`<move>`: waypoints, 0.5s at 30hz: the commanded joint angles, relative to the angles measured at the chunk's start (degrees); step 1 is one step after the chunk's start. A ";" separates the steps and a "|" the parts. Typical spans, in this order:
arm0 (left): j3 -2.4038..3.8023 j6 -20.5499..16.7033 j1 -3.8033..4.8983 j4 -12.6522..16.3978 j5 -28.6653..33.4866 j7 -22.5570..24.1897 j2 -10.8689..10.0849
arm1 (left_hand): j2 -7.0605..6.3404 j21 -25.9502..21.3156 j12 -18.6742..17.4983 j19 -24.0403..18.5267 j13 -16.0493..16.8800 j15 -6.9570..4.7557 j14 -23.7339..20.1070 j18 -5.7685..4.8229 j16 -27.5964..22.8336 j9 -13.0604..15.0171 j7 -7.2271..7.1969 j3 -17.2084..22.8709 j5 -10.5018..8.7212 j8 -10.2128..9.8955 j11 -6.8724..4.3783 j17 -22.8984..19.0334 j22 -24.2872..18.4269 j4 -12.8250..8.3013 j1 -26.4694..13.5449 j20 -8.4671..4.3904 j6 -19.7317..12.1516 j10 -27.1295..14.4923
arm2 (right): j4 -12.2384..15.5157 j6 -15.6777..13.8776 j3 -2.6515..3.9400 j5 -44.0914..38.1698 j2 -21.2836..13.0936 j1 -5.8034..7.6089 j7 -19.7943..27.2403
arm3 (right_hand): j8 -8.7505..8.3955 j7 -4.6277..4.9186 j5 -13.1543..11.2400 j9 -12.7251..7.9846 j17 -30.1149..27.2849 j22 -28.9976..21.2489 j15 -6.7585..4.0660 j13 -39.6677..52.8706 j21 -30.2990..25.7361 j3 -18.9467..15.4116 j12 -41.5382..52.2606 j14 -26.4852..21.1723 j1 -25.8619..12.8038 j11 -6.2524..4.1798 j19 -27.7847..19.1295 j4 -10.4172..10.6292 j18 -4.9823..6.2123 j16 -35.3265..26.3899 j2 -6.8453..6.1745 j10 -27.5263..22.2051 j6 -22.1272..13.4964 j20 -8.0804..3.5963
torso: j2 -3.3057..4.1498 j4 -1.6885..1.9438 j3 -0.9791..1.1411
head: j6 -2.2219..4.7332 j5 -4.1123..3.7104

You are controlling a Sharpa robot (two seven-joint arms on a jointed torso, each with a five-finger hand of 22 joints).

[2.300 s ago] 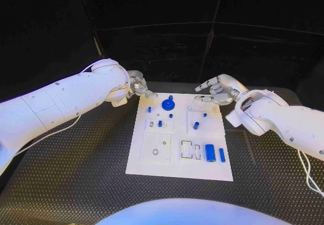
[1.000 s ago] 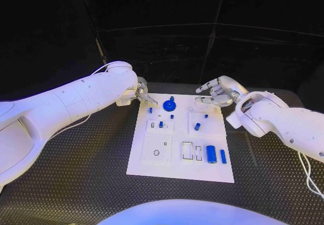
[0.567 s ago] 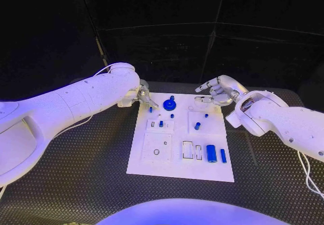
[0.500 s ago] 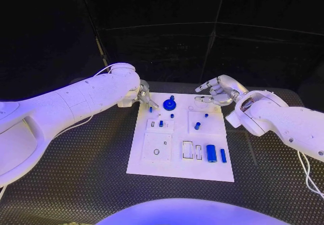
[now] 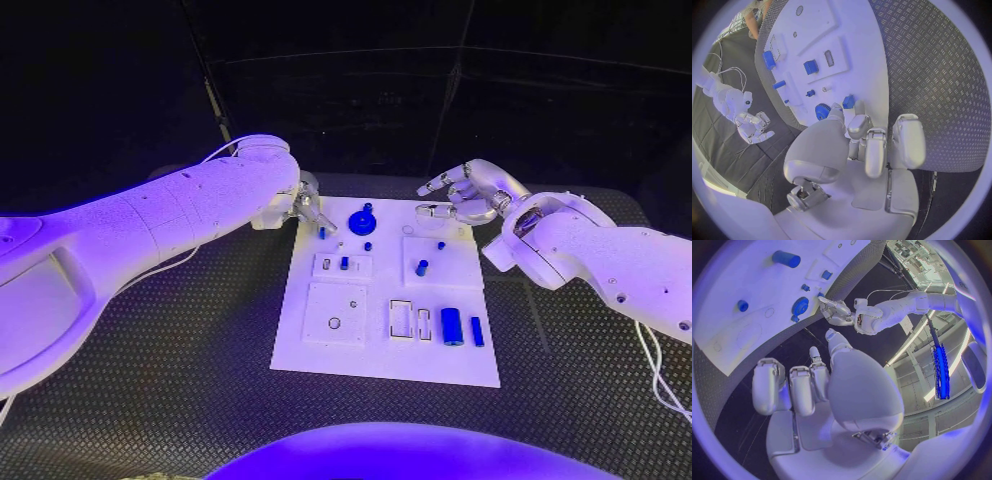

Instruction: Assemble the parts on the task board

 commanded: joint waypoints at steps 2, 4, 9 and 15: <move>0.02 0.20 0.08 -0.04 0.68 0.26 0.00 | 1.00 0.19 0.37 0.50 0.00 -0.08 5.85 0.52 0.18 -0.11 0.02 0.89 0.26 -0.18 -0.13 15.09 1.11 -1.12 1.61 -0.04 0.47 0.52 | -0.06 0.39 0.04 -0.10 0.11 0.09 0.42 | 0.33 -0.02 0.11 -0.09 3.07 -0.06 -0.34 2.64 -0.24 0.00 -0.12 3.47 -0.52 -0.18 -0.26 -0.29 0.50 -0.26 0.19 0.00 0.31 -0.08 | 0.03 -0.01 -0.03 | -0.10 0.00; 0.02 0.19 0.07 -0.05 1.27 0.26 0.01 | 1.65 0.16 0.35 0.49 -0.02 -0.12 5.85 0.53 0.18 -0.14 -0.01 1.72 0.28 -0.26 -0.17 15.09 1.12 -1.97 2.86 -0.09 0.44 0.53 | -0.10 0.40 0.04 -0.10 0.14 0.09 0.42 | 0.33 -0.02 0.11 -0.09 3.07 -0.06 -0.34 2.64 -0.24 0.00 -0.12 3.47 -0.52 -0.18 -0.26 -0.29 0.50 -0.26 0.19 0.00 0.31 -0.08 | 0.05 -0.02 -0.02 | -0.13 0.02; 0.02 0.99 0.07 -0.05 2.78 0.37 0.09 | 3.37 0.16 0.16 0.52 -0.17 -0.36 5.85 0.51 0.18 -0.28 -0.37 4.90 0.29 -0.55 -0.54 15.09 1.23 -5.29 7.54 -0.28 0.21 0.41 | -0.22 0.47 0.04 -0.10 0.23 0.09 0.40 | 0.33 -0.02 0.11 -0.09 3.07 -0.06 -0.34 2.64 -0.24 0.00 -0.12 3.47 -0.52 -0.18 -0.26 -0.29 0.50 -0.26 0.19 0.00 0.31 -0.08 | 0.03 -0.02 -0.02 | -0.26 0.01; 0.02 1.80 0.04 0.05 5.28 0.46 0.11 | 4.57 0.13 -0.15 0.52 -0.37 -0.59 5.85 0.51 0.18 -0.50 -0.67 8.08 0.29 -0.94 -0.85 15.09 1.29 -8.24 11.07 -0.50 0.02 0.23 | -0.30 0.52 0.04 -0.10 0.30 0.09 0.41 | 0.33 -0.02 0.11 -0.09 3.07 -0.06 -0.34 2.64 -0.24 0.00 -0.12 3.47 -0.52 -0.18 -0.26 -0.29 0.50 -0.26 0.19 0.00 0.31 -0.08 | 0.00 0.01 -0.01 | -0.37 0.03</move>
